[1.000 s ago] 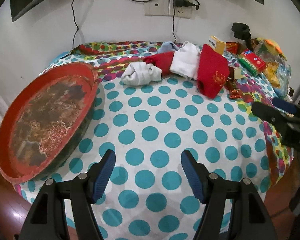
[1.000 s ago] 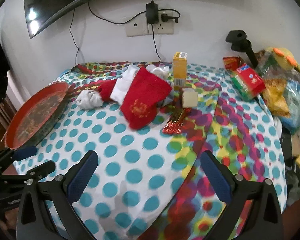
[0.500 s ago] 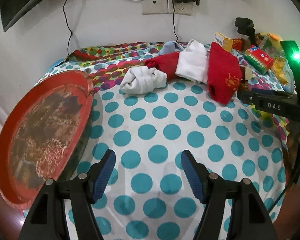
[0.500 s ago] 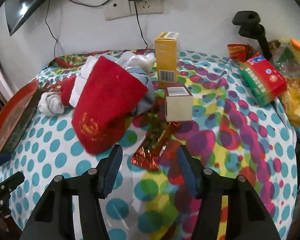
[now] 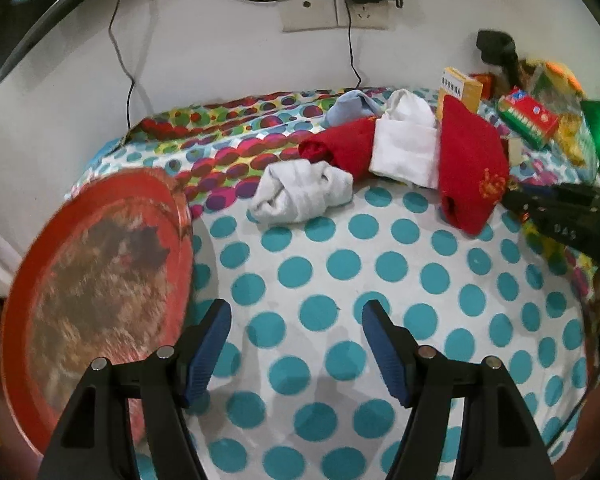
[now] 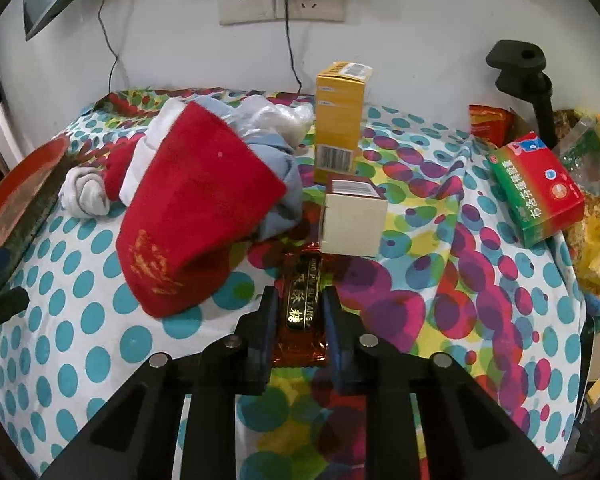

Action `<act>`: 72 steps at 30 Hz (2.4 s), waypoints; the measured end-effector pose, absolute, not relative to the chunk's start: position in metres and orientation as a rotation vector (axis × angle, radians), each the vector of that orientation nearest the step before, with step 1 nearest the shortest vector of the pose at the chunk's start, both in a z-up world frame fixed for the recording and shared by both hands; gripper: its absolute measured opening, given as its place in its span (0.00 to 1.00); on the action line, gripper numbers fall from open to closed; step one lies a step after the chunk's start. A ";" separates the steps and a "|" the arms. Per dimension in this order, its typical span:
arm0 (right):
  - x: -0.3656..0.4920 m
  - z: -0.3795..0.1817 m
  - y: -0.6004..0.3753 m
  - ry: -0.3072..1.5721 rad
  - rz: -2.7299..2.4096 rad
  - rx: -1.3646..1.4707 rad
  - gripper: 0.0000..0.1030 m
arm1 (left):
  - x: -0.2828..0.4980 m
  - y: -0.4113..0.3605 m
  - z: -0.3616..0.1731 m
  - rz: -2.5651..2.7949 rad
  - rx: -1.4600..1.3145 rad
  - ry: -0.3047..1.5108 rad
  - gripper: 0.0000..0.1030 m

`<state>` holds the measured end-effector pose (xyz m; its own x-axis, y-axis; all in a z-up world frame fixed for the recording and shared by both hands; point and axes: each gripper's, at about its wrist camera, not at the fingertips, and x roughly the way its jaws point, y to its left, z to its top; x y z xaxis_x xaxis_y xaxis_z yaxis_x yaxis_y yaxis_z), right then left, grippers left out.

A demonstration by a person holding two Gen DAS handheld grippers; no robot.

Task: Organize objects
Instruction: 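Grasp the white rolled sock with the left tool while the right tool grasps the red-wrapped candy bar, then carry the white sock onto the red tray and open the left tool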

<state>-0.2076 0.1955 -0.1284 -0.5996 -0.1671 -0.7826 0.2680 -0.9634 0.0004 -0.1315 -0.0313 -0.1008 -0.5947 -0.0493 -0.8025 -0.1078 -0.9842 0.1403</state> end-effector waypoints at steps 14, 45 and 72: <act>-0.208 -0.128 0.192 0.174 -2.604 1.258 0.21 | -0.188 -0.034 -0.093 2.598 -1.424 0.329 0.68; -0.207 -0.129 0.192 0.180 -2.584 1.250 0.30 | -0.224 -0.038 -0.115 2.596 -1.538 0.179 0.44; -0.208 -0.129 0.192 0.194 -2.590 1.251 0.31 | -0.195 -0.197 -0.079 2.882 -1.718 0.003 0.45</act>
<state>-0.2080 0.1916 -0.1289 -0.5961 -0.1727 -0.7841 0.2876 -0.9577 -0.0076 -0.1948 -0.1966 -0.0793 -0.4590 -0.1831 -0.8694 0.1814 -0.9772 0.1100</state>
